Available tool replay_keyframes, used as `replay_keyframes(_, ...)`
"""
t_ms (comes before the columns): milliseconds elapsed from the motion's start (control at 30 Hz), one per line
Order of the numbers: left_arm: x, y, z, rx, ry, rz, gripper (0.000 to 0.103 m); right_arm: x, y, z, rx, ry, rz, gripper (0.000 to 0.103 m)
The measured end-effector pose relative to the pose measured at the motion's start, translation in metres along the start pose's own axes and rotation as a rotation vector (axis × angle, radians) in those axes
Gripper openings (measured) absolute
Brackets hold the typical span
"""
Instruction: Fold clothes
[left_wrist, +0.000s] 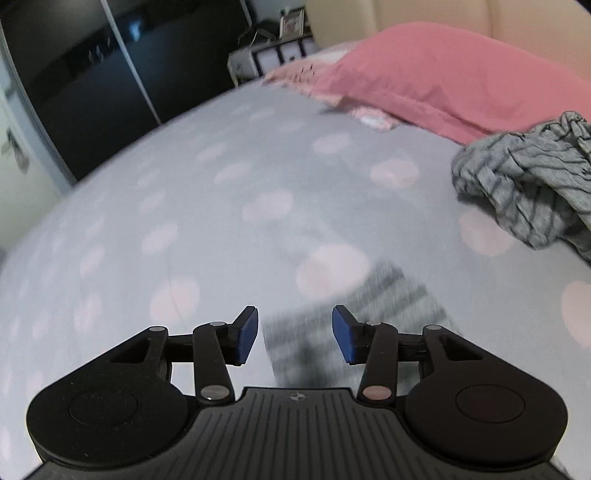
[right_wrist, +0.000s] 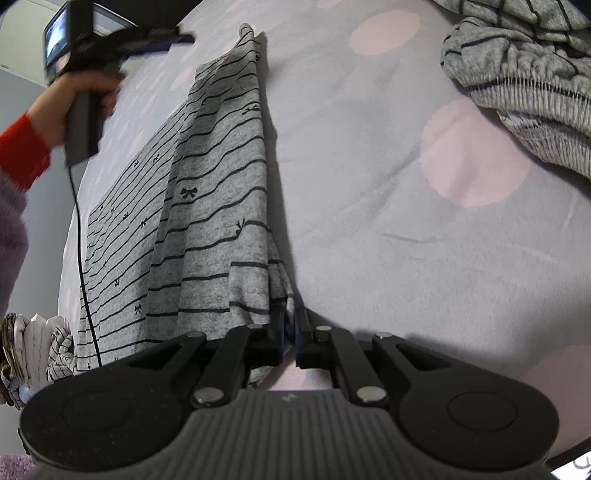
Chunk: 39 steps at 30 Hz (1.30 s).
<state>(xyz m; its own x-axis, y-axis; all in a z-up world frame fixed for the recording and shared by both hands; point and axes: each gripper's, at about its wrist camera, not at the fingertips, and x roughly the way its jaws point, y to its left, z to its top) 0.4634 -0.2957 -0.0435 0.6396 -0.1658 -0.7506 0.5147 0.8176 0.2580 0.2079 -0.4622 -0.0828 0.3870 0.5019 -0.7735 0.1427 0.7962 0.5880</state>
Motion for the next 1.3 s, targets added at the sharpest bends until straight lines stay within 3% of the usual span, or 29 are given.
replay_keyframes(100,-0.009,-0.001,-0.03,0.028,0.056,-0.002,0.042,0.0,0.001,0.0,0.001,-0.001,-0.01,0.006)
replay_keyframes(200,-0.036,0.005,-0.058,-0.006,0.045,-0.009,0.042,-0.01,-0.004,0.001,0.015,-0.011,-0.036,0.004)
replay_keyframes(367,-0.113,0.017,-0.113,-0.091,0.047,-0.077,0.042,-0.033,-0.022,0.003,0.036,-0.047,-0.118,0.0)
replay_keyframes(433,-0.151,0.018,-0.141,-0.125,0.048,-0.12,0.042,-0.045,-0.027,0.002,0.021,-0.039,-0.115,0.007)
replay_keyframes(667,-0.26,0.003,-0.249,-0.161,0.066,-0.219,0.042,-0.056,0.035,-0.024,-0.197,-0.018,-0.094,0.009)
replay_keyframes(800,-0.29,-0.009,-0.301,-0.258,0.055,-0.292,0.033,-0.061,0.077,-0.052,-0.315,0.018,-0.078,0.009)
replay_keyframes(967,-0.313,-0.029,-0.349,-0.356,-0.014,-0.414,0.027,-0.072,0.12,-0.106,-0.475,0.004,-0.059,0.01)
replay_keyframes(1067,-0.319,-0.036,-0.369,-0.413,-0.018,-0.418,0.025,-0.068,0.138,-0.154,-0.557,-0.007,-0.055,0.015)
replay_keyframes(1200,-0.321,-0.034,-0.386,-0.444,-0.006,-0.416,0.022,-0.055,0.158,-0.221,-0.7,-0.057,-0.099,0.034)
replay_keyframes(1300,-0.323,-0.031,-0.391,-0.452,-0.026,-0.423,0.022,-0.037,0.166,-0.248,-0.745,-0.081,-0.148,0.034)
